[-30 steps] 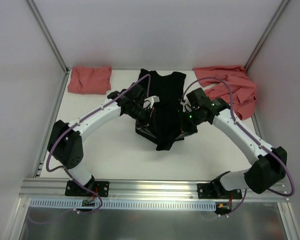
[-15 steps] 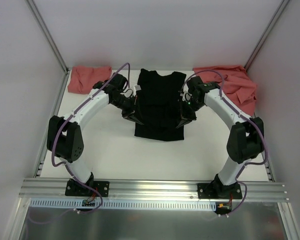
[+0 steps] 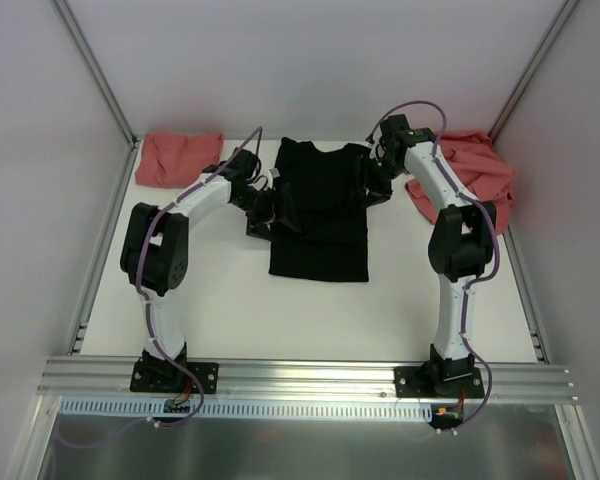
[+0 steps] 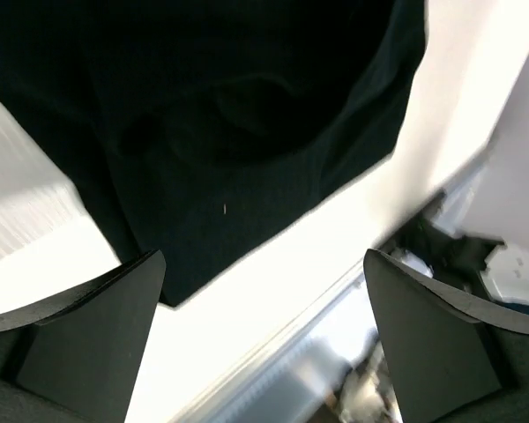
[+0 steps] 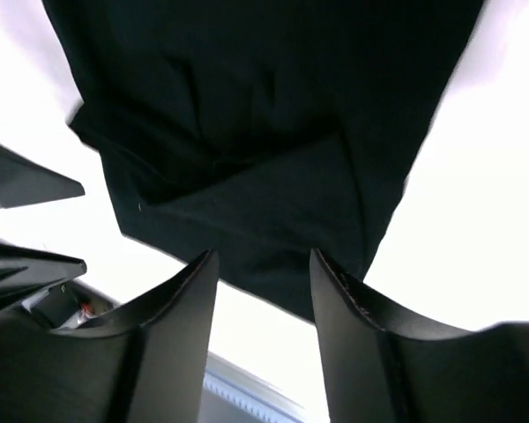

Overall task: Fold and stack the t-shirts
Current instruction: Fold the folded rectangular tshirt in 1/3 of the way

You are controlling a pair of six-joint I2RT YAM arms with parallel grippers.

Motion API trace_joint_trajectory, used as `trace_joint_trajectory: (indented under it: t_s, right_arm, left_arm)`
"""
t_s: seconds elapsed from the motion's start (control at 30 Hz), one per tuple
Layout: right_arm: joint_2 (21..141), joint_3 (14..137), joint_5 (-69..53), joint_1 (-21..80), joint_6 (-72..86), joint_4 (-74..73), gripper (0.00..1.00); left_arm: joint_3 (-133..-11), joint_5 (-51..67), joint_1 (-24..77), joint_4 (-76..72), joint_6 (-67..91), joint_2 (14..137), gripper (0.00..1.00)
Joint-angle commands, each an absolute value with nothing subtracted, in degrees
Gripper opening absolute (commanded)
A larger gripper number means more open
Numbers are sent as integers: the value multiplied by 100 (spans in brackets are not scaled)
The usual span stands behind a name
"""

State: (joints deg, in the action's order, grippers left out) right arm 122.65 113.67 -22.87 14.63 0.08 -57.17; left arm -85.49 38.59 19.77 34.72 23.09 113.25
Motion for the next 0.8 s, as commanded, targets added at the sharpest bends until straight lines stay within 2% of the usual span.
trace_joint_trajectory:
  t_s: [0.0, 0.03, 0.17, 0.33, 0.47, 0.77]
  right_arm:
    - [12234, 11918, -2126, 1249, -176, -5915, 52]
    - [12173, 11787, -2188, 1135, -158, -5872, 56]
    - [11884, 11391, -2460, 897, -79, -5731, 58]
    - [11269, 10716, -2610, 914, -35, -5538, 74]
    - [10637, 9794, -2601, 1002, -44, -5432, 74]
    - [9669, 8965, -2470, 1020, -26, -5423, 74]
  left_arm:
    - [-8500, 3157, 1942, 2542, 2390, 10584, 99]
    - [-8290, 3025, 1942, 2462, 2382, 10443, 99]
    - [-7876, 2769, 1942, 2321, 2355, 9854, 99]
    - [-7410, 2917, 1942, 2241, 2522, 9510, 99]
    - [-7321, 3190, 1960, 2277, 2619, 9702, 99]
    - [-7883, 4560, 2047, 1259, 3356, 10818, 99]
